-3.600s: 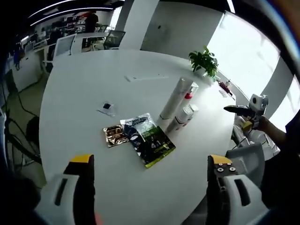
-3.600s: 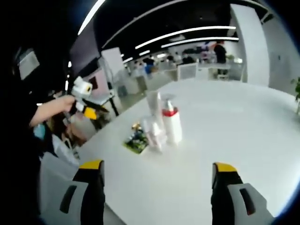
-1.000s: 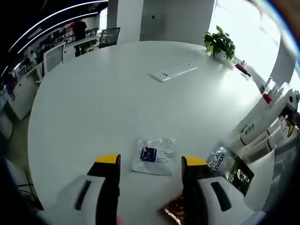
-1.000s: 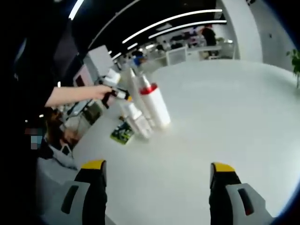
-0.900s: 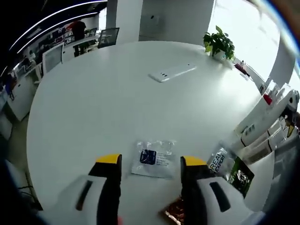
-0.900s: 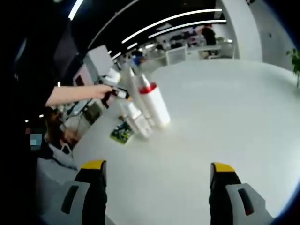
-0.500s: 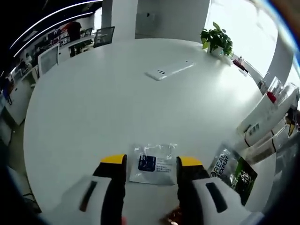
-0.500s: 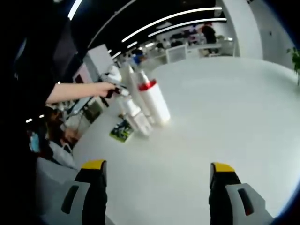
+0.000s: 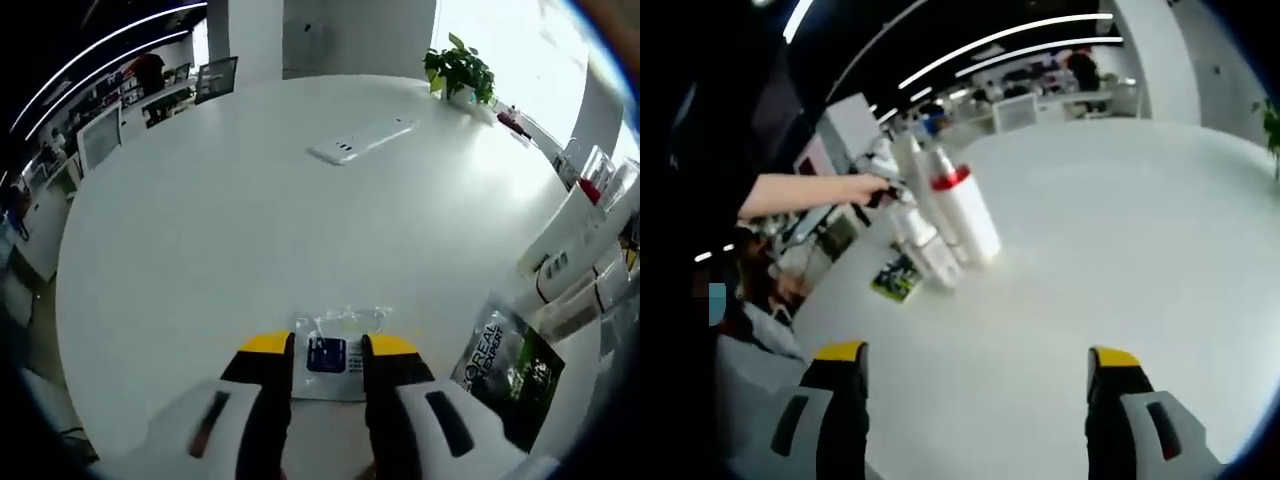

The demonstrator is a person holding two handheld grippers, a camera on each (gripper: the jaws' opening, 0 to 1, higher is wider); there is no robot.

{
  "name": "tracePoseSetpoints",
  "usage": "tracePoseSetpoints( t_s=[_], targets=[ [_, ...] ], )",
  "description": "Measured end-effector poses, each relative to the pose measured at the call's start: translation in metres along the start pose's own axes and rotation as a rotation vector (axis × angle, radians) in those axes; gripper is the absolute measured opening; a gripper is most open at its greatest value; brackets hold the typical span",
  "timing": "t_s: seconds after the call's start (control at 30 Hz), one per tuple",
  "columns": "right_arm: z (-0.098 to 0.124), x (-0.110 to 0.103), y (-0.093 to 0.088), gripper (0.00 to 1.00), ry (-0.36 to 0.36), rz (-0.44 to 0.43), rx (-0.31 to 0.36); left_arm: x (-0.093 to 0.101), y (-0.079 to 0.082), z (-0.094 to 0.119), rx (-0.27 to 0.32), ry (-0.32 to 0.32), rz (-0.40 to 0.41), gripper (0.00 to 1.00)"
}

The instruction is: Arrange the skincare products in the storage area until every visible bottle or jar stands upright without overlapping.

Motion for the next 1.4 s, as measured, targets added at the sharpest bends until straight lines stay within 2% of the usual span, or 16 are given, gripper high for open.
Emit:
tracePoseSetpoints(
  t_s=[0.13, 0.27, 0.33, 0.37, 0.4, 0.43, 0.87, 1.23, 1.4],
  targets=[
    [-0.001, 0.0, 0.0, 0.93, 0.0, -0.001, -0.003, 0.002, 0.002, 0.0, 0.001, 0.015, -0.039, 0.25],
    [-0.001, 0.0, 0.0, 0.93, 0.0, 0.0, -0.002, 0.0, 0.003, 0.001, 0.001, 0.025, -0.042, 0.2],
    [-0.001, 0.001, -0.001, 0.93, -0.002, -0.003, -0.004, -0.001, 0.003, 0.001, 0.001, 0.027, -0.04, 0.13],
    [-0.001, 0.001, -0.001, 0.93, -0.003, -0.004, -0.005, -0.002, 0.001, 0.001, -0.013, 0.033, -0.05, 0.06],
    [-0.001, 0.001, -0.001, 0.93, -0.004, -0.005, -0.006, -0.002, 0.004, 0.001, 0.014, 0.044, -0.089, 0.02],
    [-0.001, 0.002, -0.002, 0.93, -0.005, -0.005, -0.007, -0.001, 0.0, 0.003, -0.009, 0.042, -0.068, 0.02],
    [-0.002, 0.002, 0.0, 0.92, -0.003, -0.004, -0.007, 0.002, 0.001, 0.005, -0.027, 0.029, -0.038, 0.0],
    [-0.001, 0.002, 0.0, 0.92, -0.002, -0.007, -0.003, 0.01, 0.007, 0.019, 0.016, -0.008, 0.037, 0.0],
    [0.0, 0.001, 0.003, 0.92, 0.0, 0.0, -0.001, 0.013, 0.011, 0.025, 0.03, -0.011, 0.04, 0.0]
  ],
)
Point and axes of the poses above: the point that each gripper's makers call its tool centre point, and the gripper's own axes: z roughly backward along the fingers, x roughly to its right, y roughly out of its top, the point moved 4 cm from there along z, roughly backward along the fingers
